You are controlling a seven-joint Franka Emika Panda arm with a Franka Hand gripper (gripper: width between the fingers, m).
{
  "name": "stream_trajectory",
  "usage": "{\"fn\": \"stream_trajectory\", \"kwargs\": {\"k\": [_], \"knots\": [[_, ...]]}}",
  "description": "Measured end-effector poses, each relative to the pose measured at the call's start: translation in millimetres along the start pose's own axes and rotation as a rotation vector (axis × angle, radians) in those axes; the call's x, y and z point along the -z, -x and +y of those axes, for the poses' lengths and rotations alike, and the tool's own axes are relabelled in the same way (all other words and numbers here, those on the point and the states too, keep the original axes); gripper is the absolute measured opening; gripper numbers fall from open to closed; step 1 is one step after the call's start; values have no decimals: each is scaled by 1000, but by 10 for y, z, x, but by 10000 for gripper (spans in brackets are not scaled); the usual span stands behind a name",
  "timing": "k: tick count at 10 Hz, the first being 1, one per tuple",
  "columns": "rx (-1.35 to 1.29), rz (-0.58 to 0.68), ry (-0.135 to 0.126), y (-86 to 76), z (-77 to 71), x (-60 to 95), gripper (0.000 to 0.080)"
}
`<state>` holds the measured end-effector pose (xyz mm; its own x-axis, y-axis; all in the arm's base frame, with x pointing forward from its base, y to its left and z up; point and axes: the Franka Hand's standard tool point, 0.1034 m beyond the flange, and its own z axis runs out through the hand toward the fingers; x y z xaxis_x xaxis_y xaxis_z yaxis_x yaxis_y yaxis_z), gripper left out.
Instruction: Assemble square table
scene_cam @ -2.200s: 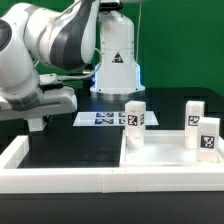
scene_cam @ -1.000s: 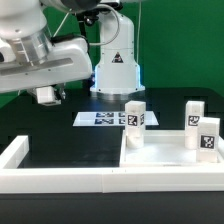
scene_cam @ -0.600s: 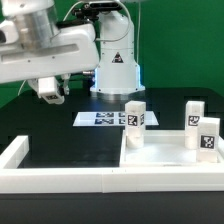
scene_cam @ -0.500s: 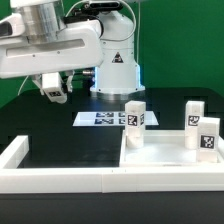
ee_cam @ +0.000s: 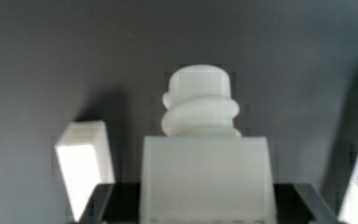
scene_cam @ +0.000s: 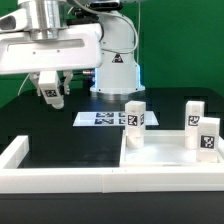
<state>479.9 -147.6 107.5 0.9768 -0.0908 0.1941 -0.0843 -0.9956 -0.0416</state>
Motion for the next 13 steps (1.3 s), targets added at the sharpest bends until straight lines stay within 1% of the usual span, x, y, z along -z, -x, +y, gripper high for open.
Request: {"fn": "stream_trajectory", "kwargs": {"k": [1, 2, 3, 4, 5, 8, 9, 10, 11, 13], "knots": [[-16, 49, 18, -84, -25, 13, 289], [-14, 127, 63, -192, -6, 46, 289], [-26, 176, 101, -257, -5, 64, 289], [-38, 214, 112, -352, -122, 107, 289], [-32, 217, 94, -389, -211, 143, 289], [-46, 222, 92, -428, -241, 163, 289], [-52, 232, 83, -465, -311, 201, 289], [-77, 244, 64, -541, -472, 219, 289], [-70, 261, 49, -662, -655, 231, 290], [-55, 307, 59, -874, -857, 172, 290]]}}
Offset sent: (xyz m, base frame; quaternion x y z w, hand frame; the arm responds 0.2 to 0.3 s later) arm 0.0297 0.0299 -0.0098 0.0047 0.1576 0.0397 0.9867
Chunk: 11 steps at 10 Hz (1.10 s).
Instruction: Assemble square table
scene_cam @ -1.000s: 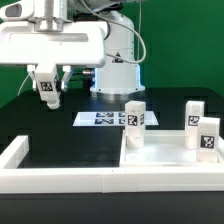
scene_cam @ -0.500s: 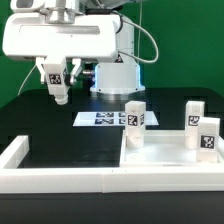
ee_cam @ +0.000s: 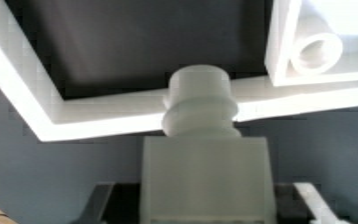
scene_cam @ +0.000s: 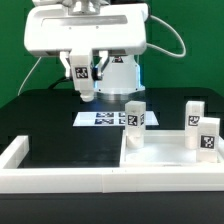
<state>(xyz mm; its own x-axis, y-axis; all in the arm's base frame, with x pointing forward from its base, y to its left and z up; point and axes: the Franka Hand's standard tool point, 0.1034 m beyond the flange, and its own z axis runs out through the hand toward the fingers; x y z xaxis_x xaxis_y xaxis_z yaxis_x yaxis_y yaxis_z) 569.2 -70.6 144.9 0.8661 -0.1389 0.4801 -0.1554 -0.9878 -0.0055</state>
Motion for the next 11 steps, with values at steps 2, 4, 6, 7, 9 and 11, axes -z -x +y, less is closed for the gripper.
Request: {"fn": "stream_trajectory", "kwargs": {"k": [2, 4, 6, 7, 9, 11], "knots": [[82, 56, 17, -155, -227, -183, 290], [86, 60, 29, -134, -170, -241, 290], [89, 60, 30, -128, -170, -245, 290], [89, 59, 30, -126, -170, -247, 290], [56, 52, 18, -85, -269, -307, 290], [5, 54, -6, -176, -419, -384, 290]]}}
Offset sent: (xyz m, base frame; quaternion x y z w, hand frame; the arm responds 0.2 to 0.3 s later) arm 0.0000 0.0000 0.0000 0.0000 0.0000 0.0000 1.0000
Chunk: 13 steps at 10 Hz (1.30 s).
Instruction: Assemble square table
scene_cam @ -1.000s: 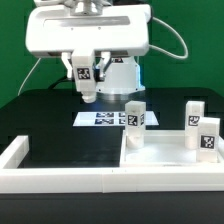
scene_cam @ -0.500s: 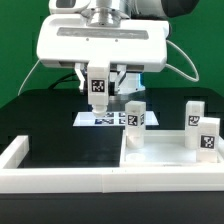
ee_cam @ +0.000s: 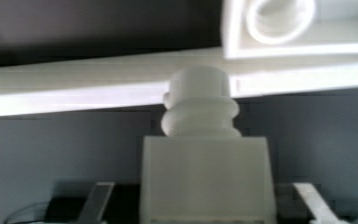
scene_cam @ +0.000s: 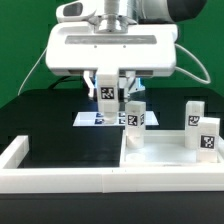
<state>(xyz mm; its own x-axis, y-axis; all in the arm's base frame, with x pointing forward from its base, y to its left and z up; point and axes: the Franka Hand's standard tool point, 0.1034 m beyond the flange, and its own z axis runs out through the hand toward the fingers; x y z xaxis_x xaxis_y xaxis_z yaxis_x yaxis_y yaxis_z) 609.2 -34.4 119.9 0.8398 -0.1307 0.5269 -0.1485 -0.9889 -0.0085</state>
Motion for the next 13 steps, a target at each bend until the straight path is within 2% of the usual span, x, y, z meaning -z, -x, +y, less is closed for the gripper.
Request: {"fn": "stream_trajectory", "kwargs": {"k": [2, 3, 4, 6, 8, 10, 12, 13], "knots": [[-28, 5, -14, -55, -130, -120, 290], [-35, 34, -10, -111, -197, -168, 290], [-28, 66, 7, -112, -220, -216, 290], [-32, 56, 6, -102, -193, -211, 290], [-28, 96, 33, -106, -126, -210, 290], [-32, 85, 40, 21, -124, -241, 290], [-37, 47, 16, 110, -248, -293, 290], [-36, 46, 15, 122, -265, -300, 290]]}}
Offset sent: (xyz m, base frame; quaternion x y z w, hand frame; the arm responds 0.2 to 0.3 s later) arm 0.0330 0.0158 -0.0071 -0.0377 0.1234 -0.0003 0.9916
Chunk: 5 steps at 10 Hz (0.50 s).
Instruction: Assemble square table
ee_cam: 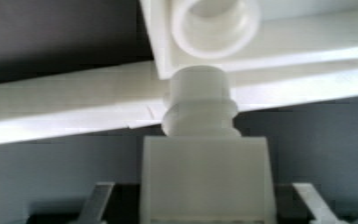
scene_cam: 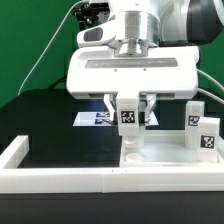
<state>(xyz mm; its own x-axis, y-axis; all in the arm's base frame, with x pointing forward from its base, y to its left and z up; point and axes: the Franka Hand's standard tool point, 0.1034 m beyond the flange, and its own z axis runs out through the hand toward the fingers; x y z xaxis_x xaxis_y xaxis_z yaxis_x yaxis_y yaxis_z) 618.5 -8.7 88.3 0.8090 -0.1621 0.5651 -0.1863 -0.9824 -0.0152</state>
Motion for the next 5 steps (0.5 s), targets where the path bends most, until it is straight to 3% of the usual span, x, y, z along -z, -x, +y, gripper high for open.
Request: {"fn": "stream_trajectory", "kwargs": {"k": [5], "knots": [[11, -27, 10, 230, -21, -151, 290]]}}
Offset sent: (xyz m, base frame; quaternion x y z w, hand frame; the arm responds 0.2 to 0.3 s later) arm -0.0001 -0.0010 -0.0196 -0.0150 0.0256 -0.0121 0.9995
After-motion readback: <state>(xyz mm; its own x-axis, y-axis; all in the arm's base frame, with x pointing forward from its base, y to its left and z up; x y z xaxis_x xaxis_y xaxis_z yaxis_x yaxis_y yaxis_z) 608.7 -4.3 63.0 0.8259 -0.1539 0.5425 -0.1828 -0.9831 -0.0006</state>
